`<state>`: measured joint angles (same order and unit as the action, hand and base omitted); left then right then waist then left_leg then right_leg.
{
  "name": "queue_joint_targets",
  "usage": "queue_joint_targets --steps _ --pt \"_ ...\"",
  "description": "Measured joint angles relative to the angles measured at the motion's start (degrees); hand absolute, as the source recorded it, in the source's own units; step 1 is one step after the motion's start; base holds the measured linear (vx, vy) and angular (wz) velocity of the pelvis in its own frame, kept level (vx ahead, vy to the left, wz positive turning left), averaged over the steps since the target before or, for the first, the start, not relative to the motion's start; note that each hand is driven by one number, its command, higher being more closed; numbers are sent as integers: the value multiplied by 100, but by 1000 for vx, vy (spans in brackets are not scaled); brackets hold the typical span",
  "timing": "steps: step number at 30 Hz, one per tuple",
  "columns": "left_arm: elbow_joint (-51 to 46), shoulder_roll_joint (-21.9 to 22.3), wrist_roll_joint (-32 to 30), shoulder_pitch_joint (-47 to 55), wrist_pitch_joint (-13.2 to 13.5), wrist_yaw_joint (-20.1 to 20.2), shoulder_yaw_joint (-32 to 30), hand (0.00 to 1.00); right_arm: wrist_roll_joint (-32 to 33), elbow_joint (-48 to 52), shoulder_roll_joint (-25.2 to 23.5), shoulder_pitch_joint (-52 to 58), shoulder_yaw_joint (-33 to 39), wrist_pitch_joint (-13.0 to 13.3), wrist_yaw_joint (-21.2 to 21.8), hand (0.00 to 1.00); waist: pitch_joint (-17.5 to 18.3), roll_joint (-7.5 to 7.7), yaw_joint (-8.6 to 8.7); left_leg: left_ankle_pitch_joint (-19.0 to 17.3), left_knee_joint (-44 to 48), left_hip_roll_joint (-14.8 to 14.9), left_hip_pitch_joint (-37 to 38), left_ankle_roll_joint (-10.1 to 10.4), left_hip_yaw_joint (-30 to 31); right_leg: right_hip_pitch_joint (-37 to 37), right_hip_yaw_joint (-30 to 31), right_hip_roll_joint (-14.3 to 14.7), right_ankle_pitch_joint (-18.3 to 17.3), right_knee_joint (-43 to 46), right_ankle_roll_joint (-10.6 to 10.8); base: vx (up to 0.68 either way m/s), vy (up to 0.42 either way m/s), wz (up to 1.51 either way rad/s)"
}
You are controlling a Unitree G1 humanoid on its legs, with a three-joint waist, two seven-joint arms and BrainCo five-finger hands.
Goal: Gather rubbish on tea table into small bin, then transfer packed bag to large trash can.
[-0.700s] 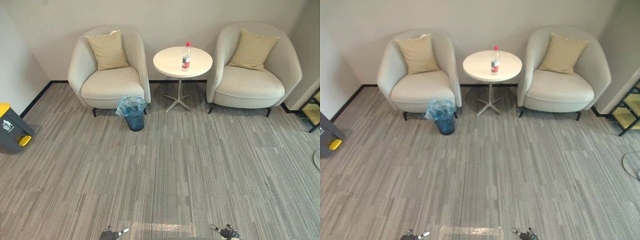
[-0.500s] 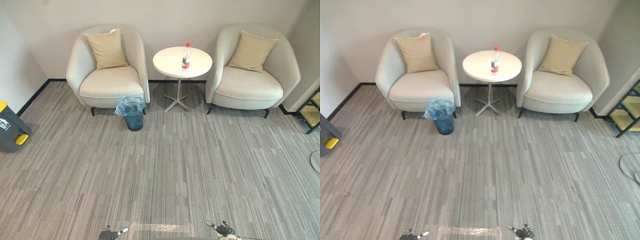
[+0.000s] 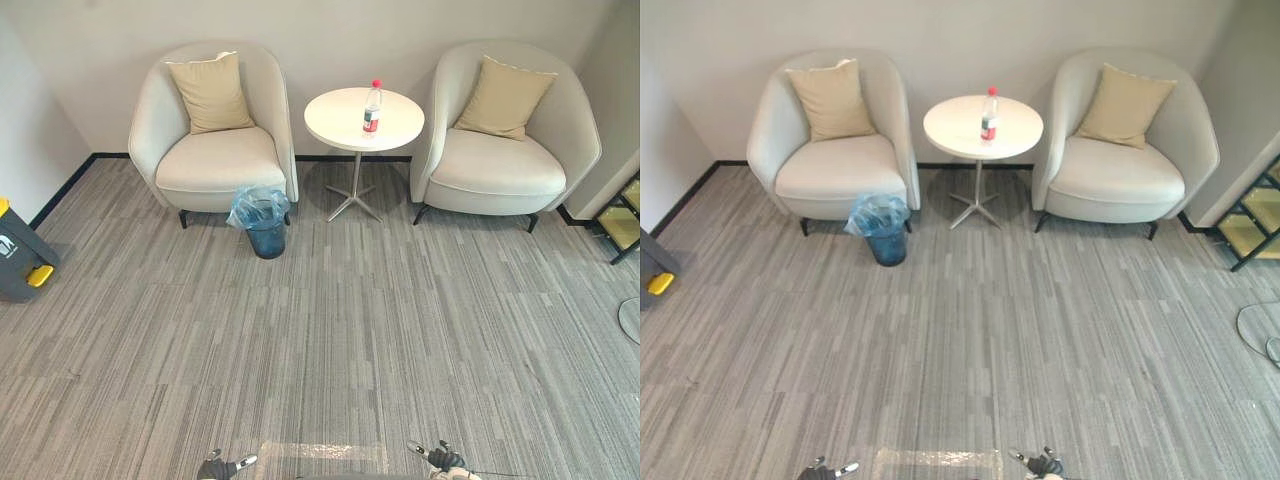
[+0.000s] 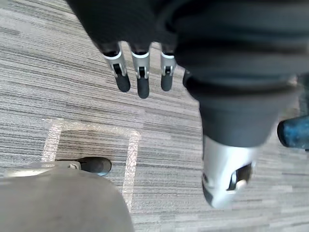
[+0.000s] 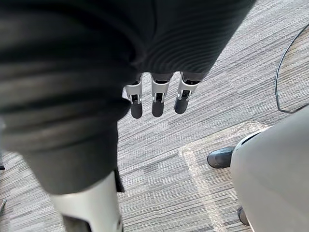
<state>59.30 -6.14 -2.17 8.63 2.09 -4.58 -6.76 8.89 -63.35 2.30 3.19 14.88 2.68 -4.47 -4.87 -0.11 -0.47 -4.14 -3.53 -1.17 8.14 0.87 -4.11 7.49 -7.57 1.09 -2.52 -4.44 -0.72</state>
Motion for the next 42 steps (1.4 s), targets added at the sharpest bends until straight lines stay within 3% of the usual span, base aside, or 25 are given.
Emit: queue_joint_targets --steps 13,17,19,20,21,24,25,27,30,32,33,34,36,38,39,40,41,42 --pt "101 -86 5 -88 -6 23 181 0 26 -39 13 -41 -107 11 56 0 -61 21 0 0 -9 2 -14 0 21 2 -31 2 -11 -21 2 -2 -1 0" --pt "83 -136 12 -151 -7 21 181 0 43 103 -5 -58 -166 27 57 0 -243 76 11 -237 381 54 -230 73 10 -261 -60 0 -393 575 -39 0 -11 0" --pt "69 -152 28 -203 -20 25 166 0 125 190 -2 -35 -206 70 63 0 -345 71 2 -923 1555 222 -658 139 -19 -380 -60 59 -776 1057 -106 15 -61 -3" --pt "58 -142 36 -192 -24 27 162 0 130 209 3 -24 -209 84 62 0 -358 50 1 -1024 1785 268 -716 144 -25 -368 -47 84 -835 1108 -137 42 -66 3" --pt "-127 -143 88 -111 -36 41 90 0 132 394 -33 65 -224 93 57 0 -390 76 -2 -1206 2855 414 -1092 218 -203 -364 -32 128 -1033 1254 -244 88 -67 0" --pt "-501 25 156 -49 -35 26 -263 0 249 651 -43 171 -398 122 41 0 -517 49 -123 -1049 5237 855 -2131 129 -464 -151 82 201 -1227 1463 -477 160 -31 -21" --pt "-554 45 204 -29 -36 22 -331 0 251 653 -38 168 -402 116 18 0 -526 52 -145 -1158 5476 927 -2277 155 -472 -51 152 193 -1316 1519 -491 321 18 -31" --pt "-676 68 254 -16 -29 20 -335 0 249 651 -37 168 -424 91 -15 0 -530 52 -182 -1310 5461 928 -2561 273 -465 100 243 104 -1431 1524 -429 295 50 -24" --pt "-738 79 375 -59 -11 22 -330 0 311 632 -41 43 -433 74 -31 0 -548 98 -314 -1192 4111 606 -2964 255 -480 276 503 -248 -1514 1316 -329 400 155 -48" --pt "-688 105 404 -76 12 13 -228 0 353 610 12 -122 -435 80 -46 0 -522 10 -351 -131 2232 340 -2967 319 -271 271 837 -446 -1545 1126 -256 420 235 -71" --pt "-621 106 405 -73 14 11 -223 0 352 604 -7 -154 -440 78 -50 0 -509 -10 -380 182 2189 319 -2921 224 -274 300 937 -458 -1550 1097 -233 460 267 -72" --pt "-584 22 404 -163 12 9 -232 0 346 651 -165 -212 -464 77 -46 0 -485 114 -424 15 2224 229 -2885 43 -423 277 1060 -601 -1460 1175 -124 484 259 -51" --pt "-601 -49 402 -234 13 8 -238 0 334 773 -339 -173 -483 76 -45 0 -478 258 -447 -234 2401 173 -2807 -64 -610 133 1139 -733 -1415 1642 -28 489 227 -37" --pt "-658 -63 419 -238 9 -23 -195 0 232 838 -391 -105 -593 74 -38 0 -447 368 -596 -586 2443 133 -2386 -208 -936 -273 1251 -888 -1326 2896 291 473 183 -56" --pt "-680 -73 417 -233 5 -28 -143 0 218 865 -395 -110 -637 76 -21 0 -444 373 -600 -699 2390 119 -2178 -222 -1004 -500 1255 -924 -1163 3551 643 504 170 -59" --pt "-685 -117 397 -278 -7 -28 -19 0 172 888 -410 -105 -673 79 3 0 -444 373 -573 -864 2299 97 -1829 -231 -1061 -1021 1250 -962 -910 4865 1263 385 115 -40" --pt "-684 -123 397 -305 -10 -28 14 0 156 884 -412 -96 -674 77 7 0 -447 371 -567 -906 2264 89 -1718 -239 -1069 -1182 1223 -972 -910 5258 1339 520 101 -29" --pt "-695 -85 399 -424 -6 -28 148 0 43 971 -398 -62 -664 54 15 0 -462 341 -528 -1046 2102 84 -1253 -248 -1074 -1751 783 -1095 -1098 6273 1004 290 31 -11"
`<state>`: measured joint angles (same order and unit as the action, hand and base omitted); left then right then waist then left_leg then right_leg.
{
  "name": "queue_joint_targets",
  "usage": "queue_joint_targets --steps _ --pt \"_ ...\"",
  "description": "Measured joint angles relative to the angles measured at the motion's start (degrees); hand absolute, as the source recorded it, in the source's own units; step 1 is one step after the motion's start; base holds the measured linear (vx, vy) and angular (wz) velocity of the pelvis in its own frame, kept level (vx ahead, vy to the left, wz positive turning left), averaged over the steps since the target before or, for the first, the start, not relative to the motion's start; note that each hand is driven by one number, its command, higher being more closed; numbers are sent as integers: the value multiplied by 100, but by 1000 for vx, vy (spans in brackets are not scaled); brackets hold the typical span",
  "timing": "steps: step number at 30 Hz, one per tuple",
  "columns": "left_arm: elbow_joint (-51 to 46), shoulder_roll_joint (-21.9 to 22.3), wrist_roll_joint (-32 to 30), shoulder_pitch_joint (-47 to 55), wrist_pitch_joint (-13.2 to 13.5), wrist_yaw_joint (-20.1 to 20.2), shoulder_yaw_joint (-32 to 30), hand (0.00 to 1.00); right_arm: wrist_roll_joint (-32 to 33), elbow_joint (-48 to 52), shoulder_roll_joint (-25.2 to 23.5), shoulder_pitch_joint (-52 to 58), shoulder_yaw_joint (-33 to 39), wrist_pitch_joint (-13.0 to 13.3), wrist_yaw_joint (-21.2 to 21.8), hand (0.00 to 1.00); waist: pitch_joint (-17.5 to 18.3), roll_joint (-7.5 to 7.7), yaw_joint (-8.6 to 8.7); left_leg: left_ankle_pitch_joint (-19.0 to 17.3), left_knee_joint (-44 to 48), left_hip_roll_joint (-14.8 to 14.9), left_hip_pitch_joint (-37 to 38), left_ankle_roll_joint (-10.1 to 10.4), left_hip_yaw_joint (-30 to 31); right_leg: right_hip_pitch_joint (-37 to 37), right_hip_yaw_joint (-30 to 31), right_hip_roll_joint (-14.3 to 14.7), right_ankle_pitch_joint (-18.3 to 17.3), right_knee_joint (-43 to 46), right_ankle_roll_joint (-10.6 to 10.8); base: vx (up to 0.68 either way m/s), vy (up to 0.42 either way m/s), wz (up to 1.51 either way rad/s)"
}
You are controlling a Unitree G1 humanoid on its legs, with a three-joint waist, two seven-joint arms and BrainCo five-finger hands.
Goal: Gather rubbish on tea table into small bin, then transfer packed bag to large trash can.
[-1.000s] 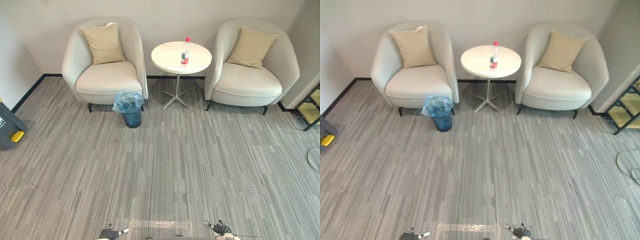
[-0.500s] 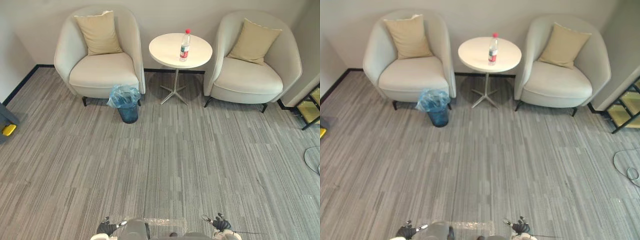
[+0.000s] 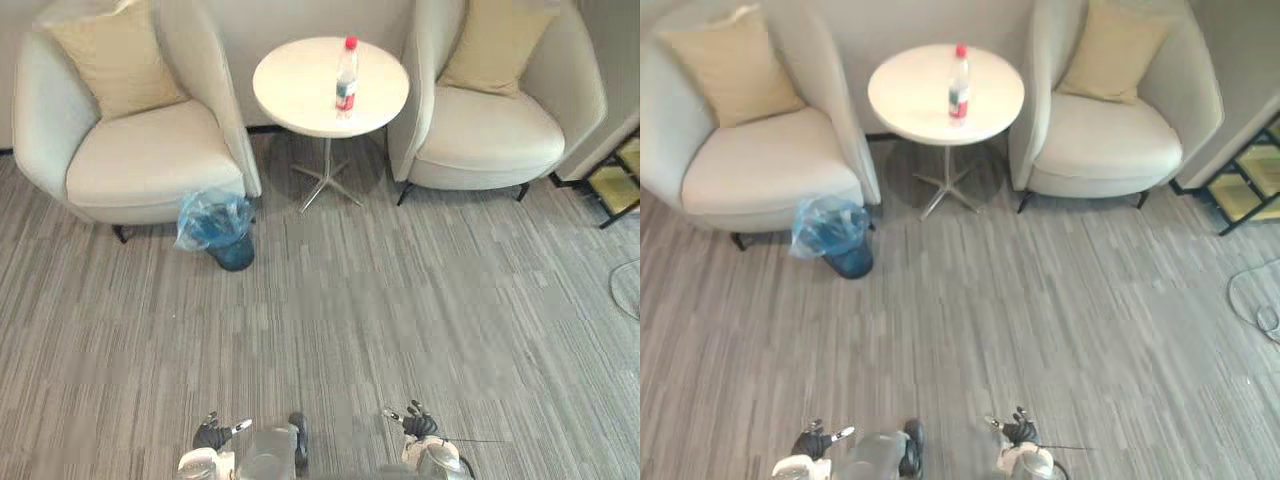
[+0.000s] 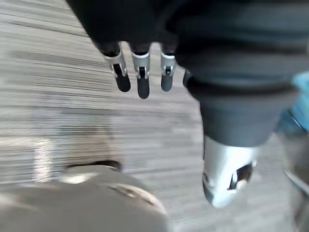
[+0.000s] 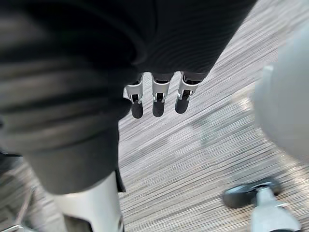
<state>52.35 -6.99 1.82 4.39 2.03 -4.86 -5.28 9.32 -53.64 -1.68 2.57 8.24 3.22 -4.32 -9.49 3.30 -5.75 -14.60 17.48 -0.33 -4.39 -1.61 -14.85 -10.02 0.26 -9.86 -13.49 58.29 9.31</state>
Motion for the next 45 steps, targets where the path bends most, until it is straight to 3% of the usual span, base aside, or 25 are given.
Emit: queue_joint_targets --steps 3,5,7,8,9,11,12,14,17,19,21,22,23,25,29,30,32,33,34,37,38,42,43,44,45 --pt "13 285 7 -139 1 13 16 0 -50 152 -10 -65 -12 10 48 0 -51 -123 119 -136 -280 180 673 83 9 -681 -790 -138 -326 -50 -553 373 -26 -2" --pt "23 420 21 -162 7 43 25 0 -61 117 -6 -165 -23 27 86 0 -52 -119 242 -135 -423 387 1079 86 23 -977 -1232 -78 -370 -991 -632 484 -167 11" --pt "68 449 33 -193 14 57 24 0 -77 98 18 -190 -65 30 86 0 -44 -88 266 -164 -456 468 1301 135 145 -1118 -1260 91 -11 -2147 -735 415 -226 23" --pt "92 427 33 -191 13 57 23 0 -92 47 53 -166 -148 25 88 0 -2 -4 290 -252 -446 410 1396 282 327 -1087 -1061 204 717 -3101 -824 347 -216 28" --pt "108 389 32 -192 13 56 20 0 -93 4 63 -143 -198 24 89 0 40 85 304 -297 -440 311 1429 348 459 -1079 -947 207 1096 -3372 -895 449 -265 14" --pt "412 584 -20 -298 4 46 2 0 -149 -186 348 -374 -230 21 88 0 99 -409 267 -420 -311 728 1518 508 1024 -1032 -1004 599 605 -3103 -1034 429 -229 -2" --pt "418 617 -44 -307 4 44 -12 0 -163 -210 387 -386 -228 20 89 0 88 -485 277 -427 -188 821 1483 518 1088 -969 -1070 657 555 -3121 -1069 389 -229 29" --pt "402 715 -83 -370 -5 38 -52 0 -200 -197 400 -340 -177 15 79 0 30 -628 339 -157 1780 1246 620 718 1292 -415 -1442 853 369 -3489 -1214 414 -257 59" --pt "38 713 -157 -359 23 40 -51 0 -162 -151 272 -256 -266 18 62 0 -137 -481 204 -178 3572 1614 -180 761 892 642 -1632 989 140 -4051 -1382 351 -140 36" --pt "-11 739 -156 -361 38 46 -44 0 -136 -171 224 -256 -264 22 37 0 -156 -405 196 -308 3328 1527 -661 566 559 983 -1694 974 118 -4342 -1362 247 -39 16" --pt "-22 739 -145 -377 85 52 -41 0 -134 -241 226 -294 -260 19 22 0 -156 -453 173 -314 2310 1206 -989 467 391 1199 -1697 897 78 -4528 -1282 309 45 7" --pt "-36 737 -86 -374 104 52 -43 0 -135 -315 241 -302 -250 21 4 0 -162 -444 159 -98 1190 855 -1109 438 317 1282 -1693 767 15 -4583 -1172 352 116 2" --pt "-32 721 -31 -373 115 49 -44 0 -137 -436 296 -312 -227 13 -21 0 -172 -429 89 678 311 573 -1092 426 329 1419 -1627 664 -31 -4686 -1051 360 129 -13" --pt "17 640 2 -373 144 46 -42 0 -137 -516 271 -307 -256 11 -28 0 -127 -376 -112 1163 -253 352 -791 251 199 1597 -1344 604 38 -4932 -857 374 96 -25" --pt "191 446 93 -318 119 58 -442 0 -215 -599 212 -454 -293 1 -16 0 -98 -178 -128 796 760 251 -1204 -118 165 2030 -951 461 476 -5420 -675 387 158 8" --pt "216 486 65 -257 111 53 -469 0 -241 -587 249 -360 -275 15 -16 0 58 -285 -126 815 405 268 -1098 -113 244 2013 -901 554 428 -5259 -609 367 199 3" --pt "327 420 106 -310 94 82 -398 0 -271 -599 280 -384 -292 20 2 0 47 -147 -137 413 255 80 -747 -85 272 1722 -765 336 71 -4052 -364 308 124 2" --pt "371 356 102 -313 84 127 -249 0 -313 -600 274 -372 -339 17 22 0 49 -116 -117 336 2 -25 -436 -28 289 1129 -626 186 141 -2652 -68 396 111 15" --pt "443 278 69 -323 29 168 -30 0 -379 -601 273 -356 -403 15 78 0 23 -77 -34 294 -232 -153 -35 -63 359 653 -618 29 150 -1390 16 332 89 19" --pt "518 194 43 -320 -8 179 197 0 -485 -546 298 -270 -396 17 132 0 -24 -84 40 259 -471 -243 681 -168 488 192 -961 -136 -248 -594 -399 349 36 35" --pt "553 216 42 -318 -9 179 199 0 -485 -570 306 -267 -393 18 141 0 -27 -90 86 260 -522 -201 905 -168 623 23 -1233 -105 -397 -906 -586 446 -19 51" --pt "556 226 -1 -312 -20 177 189 0 -481 -469 318 -328 -390 23 164 0 -63 -147 189 175 -562 48 1204 -26 937 -469 -1214 282 -328 -2363 -745 416 -114 56" --pt "558 224 -25 -294 -20 177 183 0 -477 -394 315 -324 -395 25 166 0 -68 -143 230 84 -564 111 1308 116 1066 -536 -998 468 71 -3042 -751 405 -195 54" --pt "551 163 -60 -292 -18 178 178 0 -475 -401 281 -254 -397 21 165 0 -39 7 234 -47 -545 17 1379 252 1161 -468 -769 493 1052 -3725 -915 404 -215 56" --pt "585 145 -62 -296 -17 178 152 0 -467 -380 285 -217 -394 16 182 0 -41 85 238 -165 -508 -36 1459 289 1239 -475 -712 465 1067 -3678 -999 382 -202 27"
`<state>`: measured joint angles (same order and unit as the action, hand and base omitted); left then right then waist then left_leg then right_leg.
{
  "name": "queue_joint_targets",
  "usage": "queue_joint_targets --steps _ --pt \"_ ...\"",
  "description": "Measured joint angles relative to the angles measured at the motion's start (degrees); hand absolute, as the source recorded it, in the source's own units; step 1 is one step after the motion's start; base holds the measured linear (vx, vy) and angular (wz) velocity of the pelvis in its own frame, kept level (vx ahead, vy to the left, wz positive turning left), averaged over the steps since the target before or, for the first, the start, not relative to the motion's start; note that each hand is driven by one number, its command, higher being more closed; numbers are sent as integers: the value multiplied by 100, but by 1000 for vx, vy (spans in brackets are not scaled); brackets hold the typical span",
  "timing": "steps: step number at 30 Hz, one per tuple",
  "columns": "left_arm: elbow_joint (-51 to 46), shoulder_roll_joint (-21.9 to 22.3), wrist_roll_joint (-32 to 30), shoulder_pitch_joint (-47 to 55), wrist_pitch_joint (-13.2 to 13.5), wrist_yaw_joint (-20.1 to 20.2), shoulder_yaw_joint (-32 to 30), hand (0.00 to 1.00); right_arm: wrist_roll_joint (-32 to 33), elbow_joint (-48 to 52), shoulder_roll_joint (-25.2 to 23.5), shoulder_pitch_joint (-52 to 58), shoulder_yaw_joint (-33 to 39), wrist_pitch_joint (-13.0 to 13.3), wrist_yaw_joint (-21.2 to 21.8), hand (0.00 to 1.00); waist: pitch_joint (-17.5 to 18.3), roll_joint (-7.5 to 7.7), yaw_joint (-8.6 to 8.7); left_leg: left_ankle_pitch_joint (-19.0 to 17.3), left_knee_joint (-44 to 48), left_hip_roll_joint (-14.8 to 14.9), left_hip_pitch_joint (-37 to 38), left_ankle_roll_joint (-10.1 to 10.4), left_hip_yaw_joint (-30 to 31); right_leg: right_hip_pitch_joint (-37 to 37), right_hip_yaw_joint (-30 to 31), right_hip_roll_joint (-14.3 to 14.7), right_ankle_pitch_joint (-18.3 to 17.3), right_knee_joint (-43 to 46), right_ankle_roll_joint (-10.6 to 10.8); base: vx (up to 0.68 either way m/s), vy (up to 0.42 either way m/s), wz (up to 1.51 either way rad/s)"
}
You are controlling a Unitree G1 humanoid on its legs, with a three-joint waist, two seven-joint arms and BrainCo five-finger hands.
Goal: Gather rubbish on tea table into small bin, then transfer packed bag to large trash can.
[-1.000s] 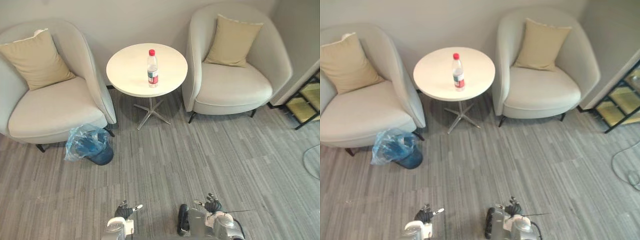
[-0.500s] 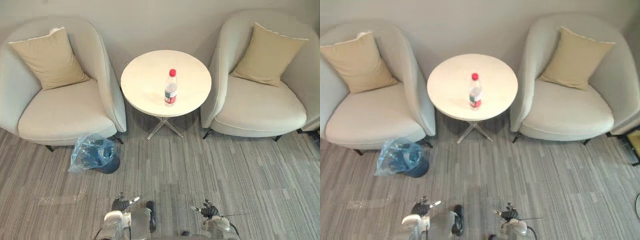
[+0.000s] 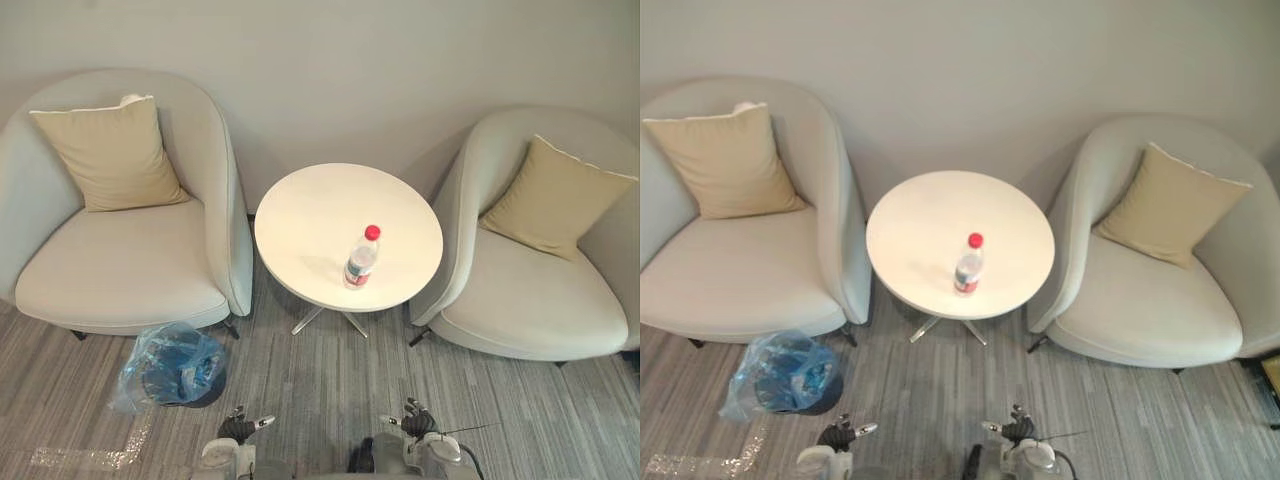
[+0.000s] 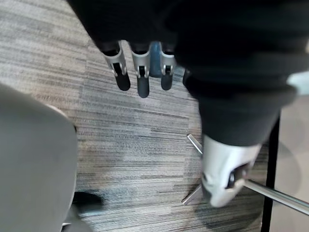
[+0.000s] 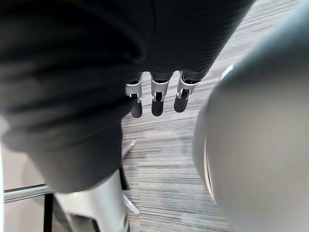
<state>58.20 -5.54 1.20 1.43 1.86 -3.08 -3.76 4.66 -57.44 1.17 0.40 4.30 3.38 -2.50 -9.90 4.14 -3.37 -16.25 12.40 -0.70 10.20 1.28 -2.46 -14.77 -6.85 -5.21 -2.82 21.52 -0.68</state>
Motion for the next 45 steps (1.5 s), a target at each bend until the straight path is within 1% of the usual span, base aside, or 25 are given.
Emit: queue_joint_targets --steps 1,2,4,5,6,7,8,9,11,12,13,14,15,16,17,20,23,26,28,32,35,38,42,44,45 --pt "42 181 -2 -35 -9 -5 -101 0 -5 -4 122 -80 7 2 -13 0 -30 -319 -28 -134 37 262 86 72 72 25 -143 180 -91 224 -109 351 -213 18" --pt "52 299 -5 -36 -2 -4 -163 0 -4 -9 187 -61 34 7 -20 0 12 -451 -1 -136 38 403 71 77 142 125 -234 273 -246 54 -113 343 -208 9" --pt "75 399 -42 -76 -3 -7 -196 0 3 -5 232 -61 127 10 -18 0 -4 -605 9 -145 102 554 70 96 210 290 -382 429 -297 -125 -177 279 -186 19" --pt "90 406 -82 -87 -8 -7 -193 0 13 -7 223 -61 184 12 -25 0 4 -627 25 -144 203 631 54 97 257 404 -450 493 -321 -216 -207 330 -210 39" --pt "83 417 -115 -131 -7 -1 -193 0 48 -39 225 -2 227 7 -44 0 -2 -626 34 -168 863 791 -118 152 327 752 -556 636 -361 -492 -268 297 -180 44" --pt "58 426 -117 -162 -9 -1 -197 0 50 -42 226 33 225 9 -61 0 -11 -611 22 -147 1512 861 -353 214 319 940 -618 676 -382 -612 -300 246 -142 40" --pt "38 429 -118 -168 -10 -4 -195 0 58 -41 226 41 223 9 -76 0 -18 -603 15 -128 1832 896 -498 270 313 1023 -631 683 -388 -669 -311 174 -73 19" --pt "-103 440 -119 -167 -6 -8 -193 0 173 -42 220 58 215 5 -104 0 -45 -594 -13 -255 2817 1035 -930 426 213 1292 -651 723 -427 -841 -368 115 -31 6" --pt "-172 454 -118 -169 -6 -15 -174 0 221 -42 199 56 223 6 -114 0 -58 -573 -20 -478 2930 1077 -1298 346 9 1507 -631 707 -425 -977 -363 156 3 -8" --pt "-182 456 -118 -169 -4 -17 -166 0 222 -42 188 57 226 6 -118 0 -59 -571 -22 -497 2844 1076 -1374 348 -18 1525 -609 700 -421 -989 -357 146 87 -22" --pt "-200 446 -119 -185 -2 -19 -131 0 220 -40 164 29 229 6 -148 0 -72 -603 -22 -490 2306 1014 -1534 348 16 1591 -540 650 -421 -988 -310 99 138 -27" --pt "-185 443 -119 -192 -4 -23 -90 0 220 -38 185 23 227 7 -174 0 -70 -617 -10 -221 1498 916 -1584 319 149 1607 -471 618 -436 -979 -193 119 185 -25" --pt "-167 447 -120 -186 -2 -25 -41 0 219 -31 227 23 227 10 -187 0 -58 -651 -8 82 1258 891 -1603 373 226 1598 -447 636 -450 -979 -135 116 169 -28" --pt "-121 363 -126 -190 0 -29 92 0 203 -63 203 10 185 8 -215 0 -13 -561 -44 189 990 714 -1445 306 132 1621 -216 560 -406 -1065 -2 136 152 -19" --pt "-24 295 -153 -194 -2 -31 147 0 199 -61 191 39 177 8 -221 0 23 -496 -12 260 789 593 -1321 235 84 1687 -193 438 -354 -1218 90 134 140 -17" --pt "45 197 -281 -171 -13 -34 222 0 93 -16 190 83 194 10 -248 0 52 -469 -11 345 521 396 -1180 114 -46 1700 -81 264 -309 -1333 193 89 147 -11" --pt "116 174 -332 -169 -30 -40 262 0 -21 28 193 122 168 11 -281 0 73 -467 -2 435 266 277 -1029 45 -76 1820 -55 178 -247 -1542 281 72 81 -2" --pt "129 149 -339 -84 -32 -42 311 0 -59 172 208 207 -56 11 -319 0 183 -461 -3 441 153 224 -935 37 -89 1885 -37 176 -225 -1696 285 67 42 -4" --pt "138 122 -352 -84 -32 -45 395 0 -296 899 285 350 -302 16 -342 0 202 -463 6 491 39 229 -913 46 -97 1880 9 202 -186 -1782 268 52 -13 -10" --pt "134 103 -393 -98 -28 -47 503 0 -690 2111 521 650 -459 -8 -446 0 208 -453 12 603 -125 239 -900 34 -84 1875 119 245 -64 -1953 223 27 -34 -15" --pt "134 70 -460 -84 -20 -44 629 0 -1079 3441 739 1064 -527 98 -434 0 226 -437 50 708 -275 236 -877 34 -9 1873 161 268 41 -2087 195 -10 -38 -9" --pt "109 59 -565 -76 7 -28 734 0 -1460 4165 845 1204 -640 290 -415 0 244 -420 51 788 -441 238 -822 43 14 1876 208 285 134 -2178 194 -39 -20 -8" --pt "99 27 -570 -69 24 -1 799 0 -1900 4384 843 1221 -750 457 -325 0 273 -370 51 841 -495 223 -819 45 92 1873 199 282 184 -2193 201 -81 -6 3" --pt "96 -11 -581 -63 27 8 851 0 -2125 4506 844 1223 -799 464 -304 0 298 -322 50 971 -661 188 -808 50 166 1870 135 251 247 -2264 218 -85 -10 15" --pt "86 -33 -583 -64 34 12 938 0 -2280 4553 846 1187 -810 529 -305 0 307 -309 49 1044 -750 172 -794 48 187 1863 132 239 278 -2298 230 -74 -7 9"
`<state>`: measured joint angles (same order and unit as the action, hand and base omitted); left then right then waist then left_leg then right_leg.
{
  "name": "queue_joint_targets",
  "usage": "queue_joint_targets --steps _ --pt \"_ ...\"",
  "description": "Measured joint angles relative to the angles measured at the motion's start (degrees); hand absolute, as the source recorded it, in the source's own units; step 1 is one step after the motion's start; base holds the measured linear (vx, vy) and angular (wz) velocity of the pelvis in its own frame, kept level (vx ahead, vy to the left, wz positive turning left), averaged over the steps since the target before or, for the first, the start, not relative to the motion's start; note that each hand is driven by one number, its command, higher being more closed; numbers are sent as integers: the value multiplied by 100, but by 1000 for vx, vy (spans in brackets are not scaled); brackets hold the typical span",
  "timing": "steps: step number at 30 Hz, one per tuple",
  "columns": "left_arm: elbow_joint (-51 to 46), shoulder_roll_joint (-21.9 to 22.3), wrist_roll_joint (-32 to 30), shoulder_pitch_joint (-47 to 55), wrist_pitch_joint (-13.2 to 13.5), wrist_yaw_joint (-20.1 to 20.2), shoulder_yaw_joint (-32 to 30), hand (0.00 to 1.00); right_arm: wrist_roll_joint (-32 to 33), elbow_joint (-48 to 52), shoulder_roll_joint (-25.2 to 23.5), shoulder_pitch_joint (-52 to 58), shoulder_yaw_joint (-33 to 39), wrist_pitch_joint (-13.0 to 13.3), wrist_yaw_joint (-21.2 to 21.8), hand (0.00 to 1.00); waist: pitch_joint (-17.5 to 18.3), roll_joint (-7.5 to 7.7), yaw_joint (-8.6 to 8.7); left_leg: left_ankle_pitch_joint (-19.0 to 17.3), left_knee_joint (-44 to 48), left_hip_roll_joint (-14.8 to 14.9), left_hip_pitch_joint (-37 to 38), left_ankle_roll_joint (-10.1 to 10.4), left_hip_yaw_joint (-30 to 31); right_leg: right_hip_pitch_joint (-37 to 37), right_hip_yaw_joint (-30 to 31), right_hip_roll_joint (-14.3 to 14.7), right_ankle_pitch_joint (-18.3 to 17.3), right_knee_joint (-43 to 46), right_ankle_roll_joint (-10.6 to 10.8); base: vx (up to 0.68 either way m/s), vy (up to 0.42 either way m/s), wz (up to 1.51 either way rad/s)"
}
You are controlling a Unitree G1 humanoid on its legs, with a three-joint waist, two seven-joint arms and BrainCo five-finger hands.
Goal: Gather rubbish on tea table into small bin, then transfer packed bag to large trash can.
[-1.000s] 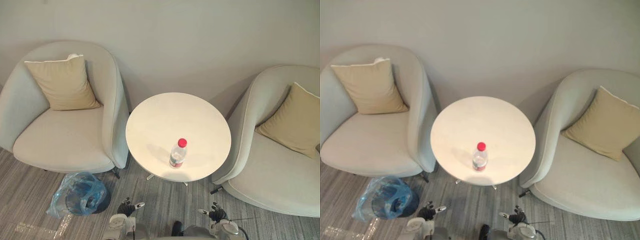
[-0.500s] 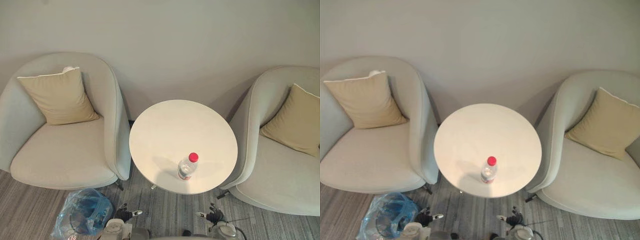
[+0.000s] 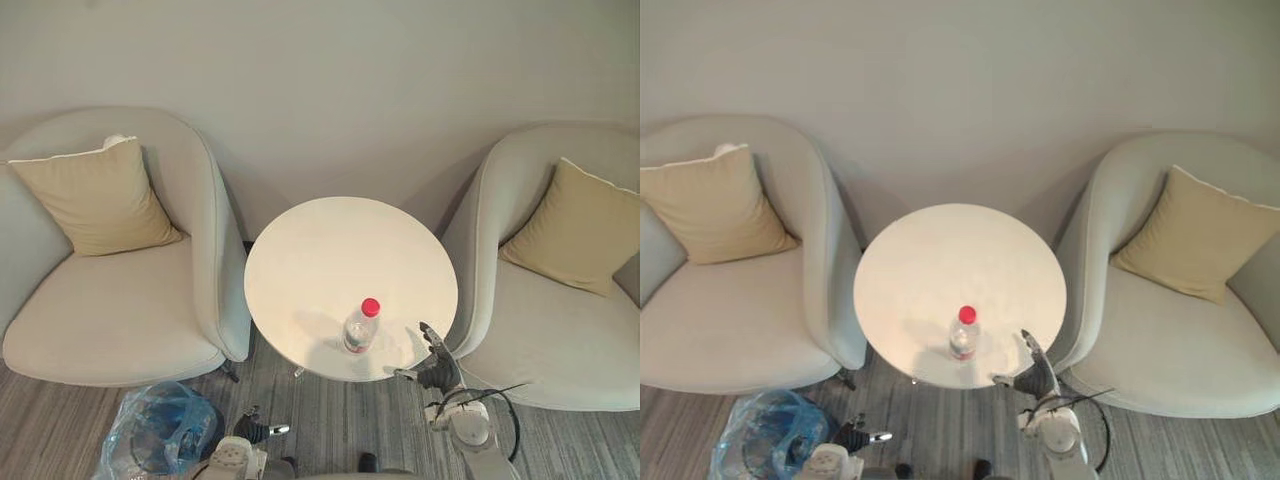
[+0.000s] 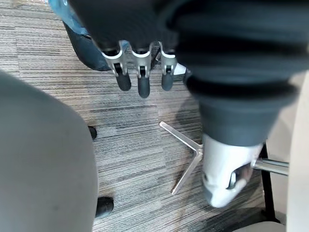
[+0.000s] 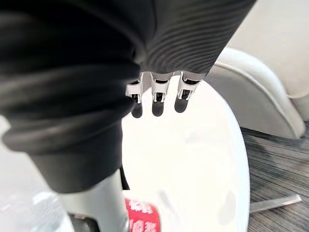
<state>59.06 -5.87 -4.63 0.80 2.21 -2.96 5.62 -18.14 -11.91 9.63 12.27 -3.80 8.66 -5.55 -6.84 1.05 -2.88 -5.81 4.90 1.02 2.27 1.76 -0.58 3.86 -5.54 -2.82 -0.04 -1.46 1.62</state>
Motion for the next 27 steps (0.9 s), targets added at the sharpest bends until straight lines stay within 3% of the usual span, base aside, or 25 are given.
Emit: queue_joint_targets --steps 18,27 --pt "-118 6 42 14 6 75 53 0 -148 -162 205 -805 -560 31 -236 0 -40 -66 -55 190 -176 -59 -212 33 459 -85 -353 -19 2 -46 6 -9 -9 12" --pt "-412 29 255 -55 75 69 57 0 273 -574 149 -1565 -539 -37 -521 0 -571 -233 -107 185 181 -68 -744 44 662 -455 -534 -29 -18 172 -4 -38 0 11"
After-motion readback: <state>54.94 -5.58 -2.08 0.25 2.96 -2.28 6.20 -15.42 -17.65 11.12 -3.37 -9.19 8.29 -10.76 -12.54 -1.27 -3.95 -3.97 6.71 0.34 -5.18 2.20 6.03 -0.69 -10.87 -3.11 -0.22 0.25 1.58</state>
